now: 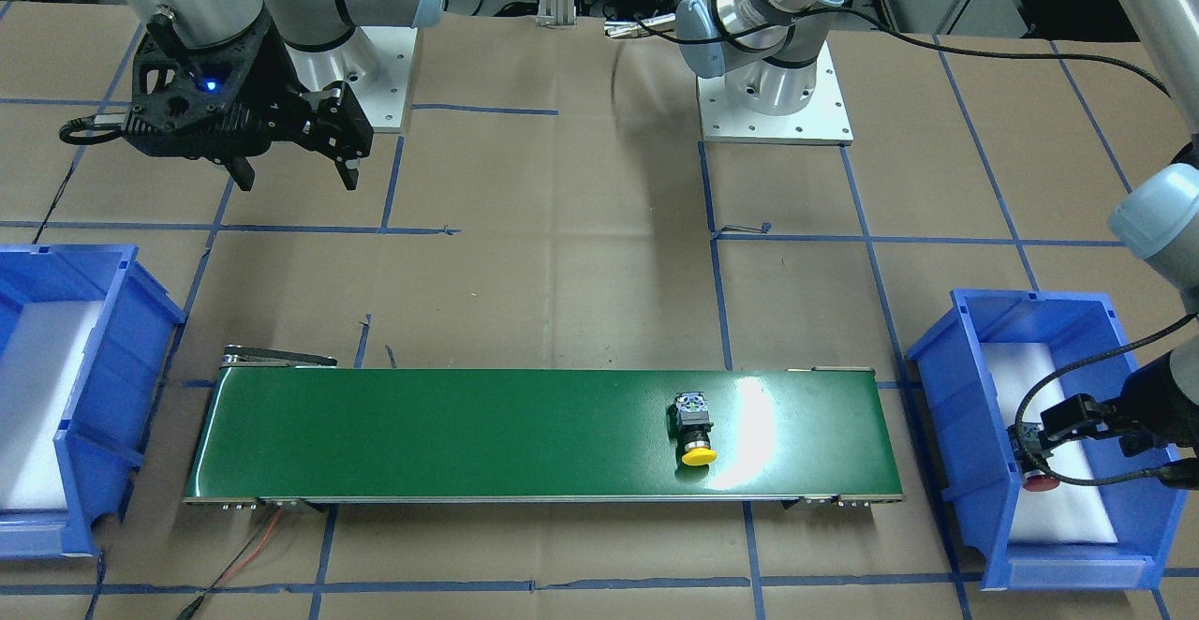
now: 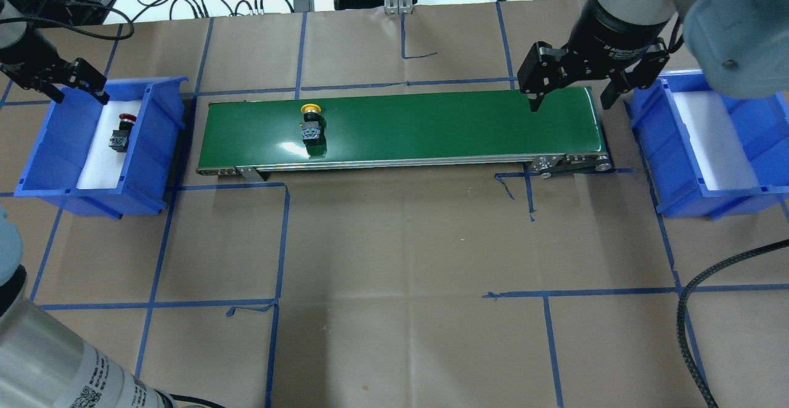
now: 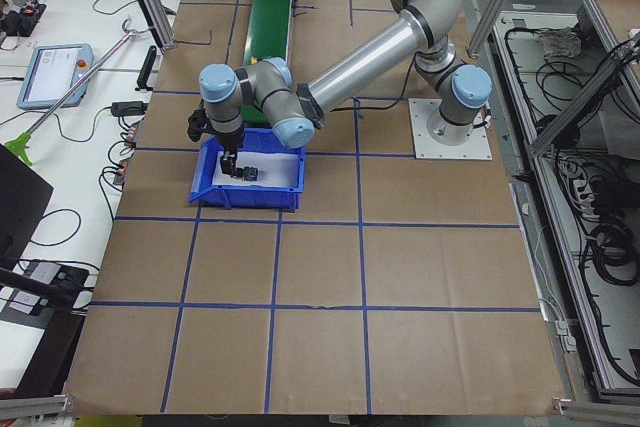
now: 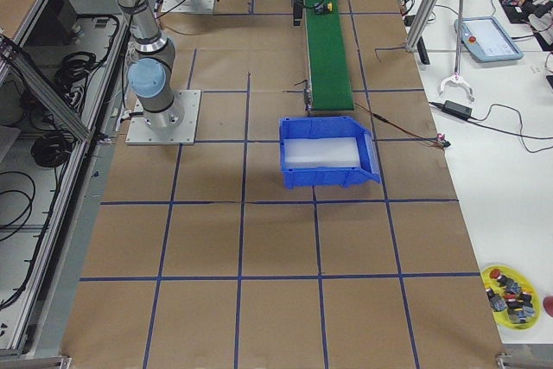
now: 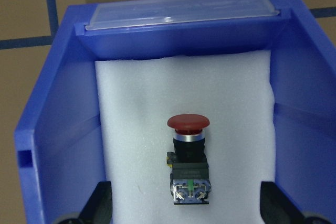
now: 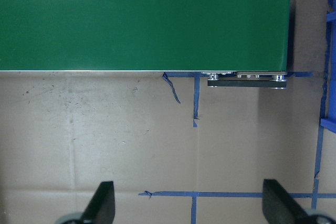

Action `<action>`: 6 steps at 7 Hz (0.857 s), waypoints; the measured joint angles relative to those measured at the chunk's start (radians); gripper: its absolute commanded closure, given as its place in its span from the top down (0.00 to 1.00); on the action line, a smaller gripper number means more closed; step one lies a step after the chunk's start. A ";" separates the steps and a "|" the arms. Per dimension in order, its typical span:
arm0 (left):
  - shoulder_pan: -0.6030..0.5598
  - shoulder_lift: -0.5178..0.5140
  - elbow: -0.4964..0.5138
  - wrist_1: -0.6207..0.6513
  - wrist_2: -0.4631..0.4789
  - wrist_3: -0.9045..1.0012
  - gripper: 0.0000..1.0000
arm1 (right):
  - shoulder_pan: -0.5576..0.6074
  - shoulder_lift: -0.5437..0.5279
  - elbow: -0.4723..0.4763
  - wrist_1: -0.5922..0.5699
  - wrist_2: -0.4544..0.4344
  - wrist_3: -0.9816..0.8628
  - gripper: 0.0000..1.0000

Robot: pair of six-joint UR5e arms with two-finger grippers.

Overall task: Transport two buttons from left to right
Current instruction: 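Raise the left gripper and move it back into the blue bin, then grasp the red-capped button with the left gripper and lift it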

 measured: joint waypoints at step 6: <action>-0.001 -0.061 -0.047 0.099 -0.003 -0.005 0.13 | 0.000 0.001 0.000 0.000 0.001 0.000 1.00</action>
